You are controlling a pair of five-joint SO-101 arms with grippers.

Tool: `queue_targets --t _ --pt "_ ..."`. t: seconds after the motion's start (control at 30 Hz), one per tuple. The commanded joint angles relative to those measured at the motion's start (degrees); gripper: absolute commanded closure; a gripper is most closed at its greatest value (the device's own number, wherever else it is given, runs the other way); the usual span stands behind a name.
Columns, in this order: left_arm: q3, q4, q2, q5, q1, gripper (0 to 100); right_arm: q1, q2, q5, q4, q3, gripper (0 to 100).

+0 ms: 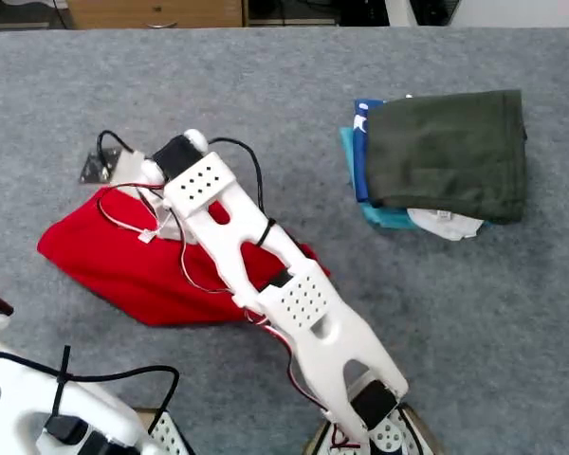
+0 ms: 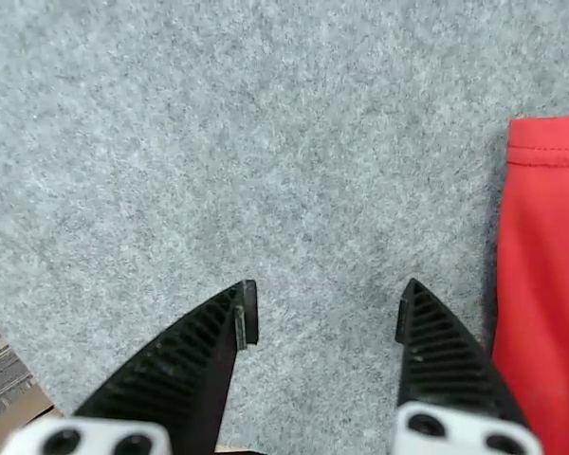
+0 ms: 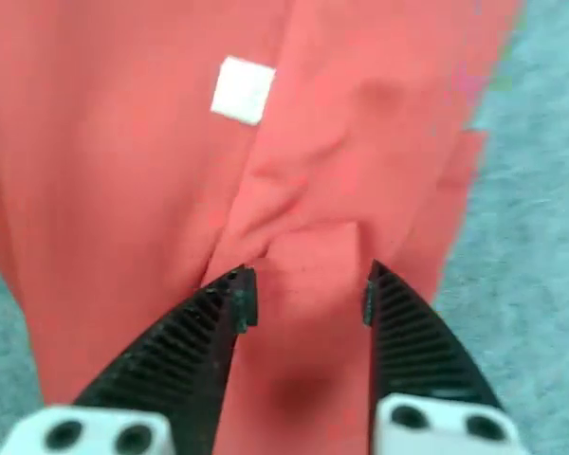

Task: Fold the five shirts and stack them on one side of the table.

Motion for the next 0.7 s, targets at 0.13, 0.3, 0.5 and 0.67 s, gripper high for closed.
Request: queue_targets --t 0.13,0.3,0.5,0.67 --pt "-0.26 -0.44 0.04 0.0 -0.53 76 -0.84 -4.26 2.11 0.53 2.77 78.5" --pt "-0.26 -0.62 0.04 0.0 -0.53 76 -0.31 -4.35 1.85 -1.76 2.68 83.9" --pt "-0.18 -0.53 0.04 0.0 -0.53 76 1.45 -4.44 3.78 -4.31 2.68 96.6" --pt "-0.18 -0.7 0.04 0.0 -0.7 76 2.51 -4.44 4.13 -4.4 0.4 99.6"
